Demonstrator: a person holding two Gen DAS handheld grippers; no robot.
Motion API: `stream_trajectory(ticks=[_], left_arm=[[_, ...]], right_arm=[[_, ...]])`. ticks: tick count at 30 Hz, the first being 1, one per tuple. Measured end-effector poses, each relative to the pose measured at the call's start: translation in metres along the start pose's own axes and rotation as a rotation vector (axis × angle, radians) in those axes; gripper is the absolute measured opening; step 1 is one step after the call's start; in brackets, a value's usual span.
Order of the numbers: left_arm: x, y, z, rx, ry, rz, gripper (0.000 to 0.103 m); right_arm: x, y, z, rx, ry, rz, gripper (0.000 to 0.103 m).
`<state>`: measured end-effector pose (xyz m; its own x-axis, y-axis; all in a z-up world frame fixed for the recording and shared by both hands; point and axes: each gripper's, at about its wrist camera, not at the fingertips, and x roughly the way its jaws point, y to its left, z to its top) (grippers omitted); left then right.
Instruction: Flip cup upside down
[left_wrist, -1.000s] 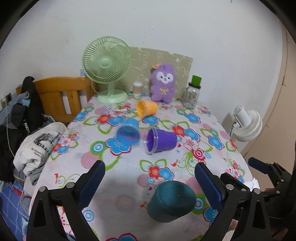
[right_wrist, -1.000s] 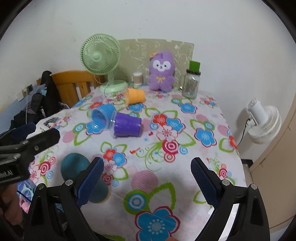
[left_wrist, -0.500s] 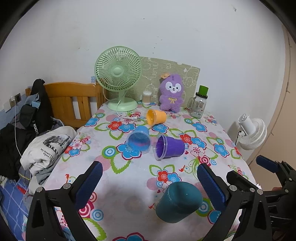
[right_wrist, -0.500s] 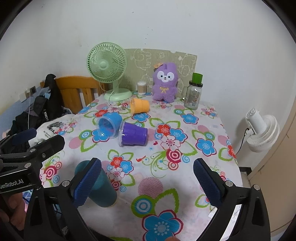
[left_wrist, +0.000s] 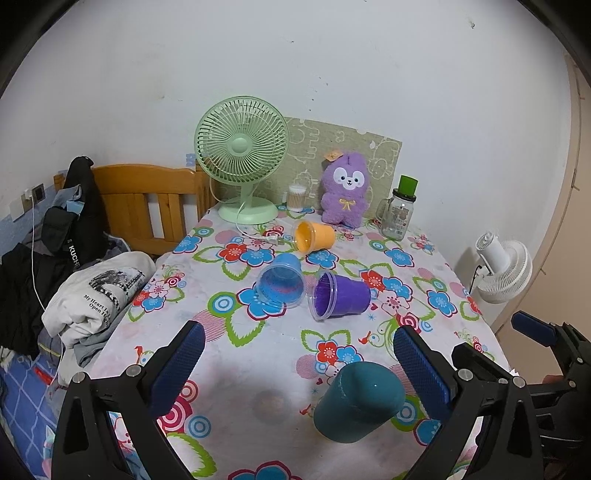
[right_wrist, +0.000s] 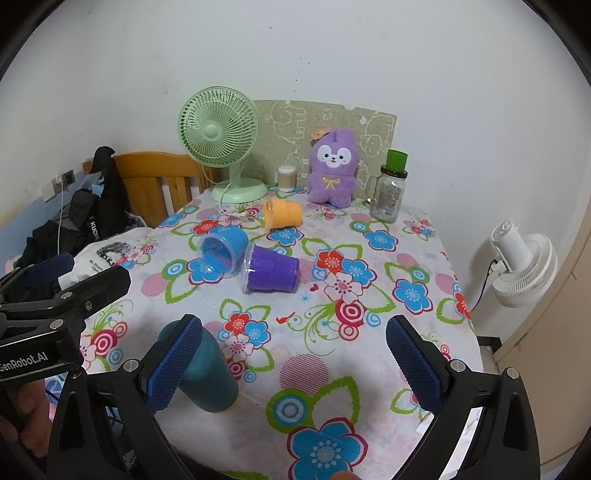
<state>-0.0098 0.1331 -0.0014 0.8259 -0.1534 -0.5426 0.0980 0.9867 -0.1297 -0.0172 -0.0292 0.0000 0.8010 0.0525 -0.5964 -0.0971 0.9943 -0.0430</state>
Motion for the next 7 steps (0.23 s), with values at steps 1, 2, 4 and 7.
stream_trajectory(ticks=[1, 2, 4, 7], left_arm=[[-0.0003, 0.0000, 0.0000, 0.000, 0.000, 0.000, 0.103], [0.0001, 0.0000, 0.0000, 0.000, 0.000, 0.000, 0.103], [-0.0002, 0.0001, -0.0001, 0.003, -0.002, 0.000, 0.103], [-0.0004, 0.0005, 0.0014, 0.007, -0.002, 0.002, 0.103]], right_arm=[[-0.0002, -0.0002, 0.0000, 0.000, 0.000, 0.000, 0.101], [-0.0003, 0.0001, 0.0001, -0.002, 0.000, 0.000, 0.101], [-0.0005, 0.0001, -0.0001, 0.000, 0.000, 0.000, 0.101], [-0.0008, 0.0003, -0.0001, 0.002, -0.001, -0.001, 0.101]])
